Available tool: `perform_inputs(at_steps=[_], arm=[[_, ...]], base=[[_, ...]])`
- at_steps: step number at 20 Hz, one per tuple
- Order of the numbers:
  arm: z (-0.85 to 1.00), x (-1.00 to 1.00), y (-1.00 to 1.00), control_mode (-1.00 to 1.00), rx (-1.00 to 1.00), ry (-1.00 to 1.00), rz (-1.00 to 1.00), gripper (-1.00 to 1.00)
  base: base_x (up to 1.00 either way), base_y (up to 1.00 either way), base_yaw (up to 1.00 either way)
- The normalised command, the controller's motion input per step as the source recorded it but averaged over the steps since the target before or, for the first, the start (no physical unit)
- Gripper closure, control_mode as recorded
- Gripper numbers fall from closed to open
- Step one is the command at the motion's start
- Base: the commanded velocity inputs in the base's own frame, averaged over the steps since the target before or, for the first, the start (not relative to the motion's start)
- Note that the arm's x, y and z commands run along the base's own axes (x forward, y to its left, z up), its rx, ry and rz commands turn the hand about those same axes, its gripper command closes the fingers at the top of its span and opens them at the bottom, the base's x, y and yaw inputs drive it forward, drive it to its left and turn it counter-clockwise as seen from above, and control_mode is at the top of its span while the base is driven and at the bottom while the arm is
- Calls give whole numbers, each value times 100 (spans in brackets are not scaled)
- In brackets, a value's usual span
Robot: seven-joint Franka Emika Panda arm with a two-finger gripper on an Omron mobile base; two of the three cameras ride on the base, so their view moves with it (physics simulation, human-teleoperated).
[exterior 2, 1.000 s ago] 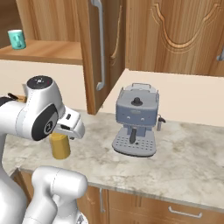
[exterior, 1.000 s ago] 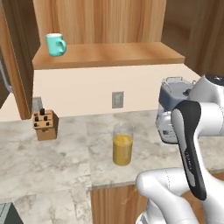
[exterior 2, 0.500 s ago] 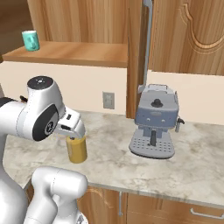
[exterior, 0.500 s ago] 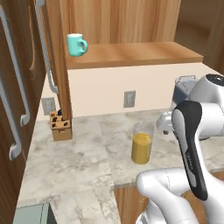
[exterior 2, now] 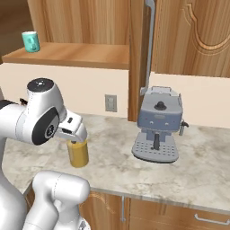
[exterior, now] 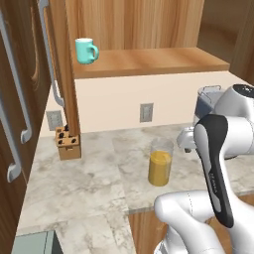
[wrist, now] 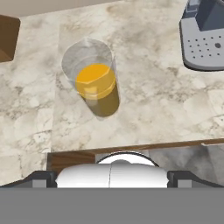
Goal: There is a tray on the dining counter. Grab the cup, mug, and pitcher and place them on the tray. The pitcher may be placed next to the tray if it cannot fit the tray.
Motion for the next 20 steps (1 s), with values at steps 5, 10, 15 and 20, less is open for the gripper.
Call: perform_inputs(at_steps=[5, 10, 15, 20], arm=[[3, 0, 0, -100, 0, 0, 0, -100], [38, 0, 14, -100, 0, 0, 2, -100], [33, 0, 12, -100, 0, 0, 3, -100], [17, 0, 12, -100, 0, 0, 6, -100]], base=[[0, 0, 0], [0, 0, 0], [0, 0, 0], [0, 0, 0]])
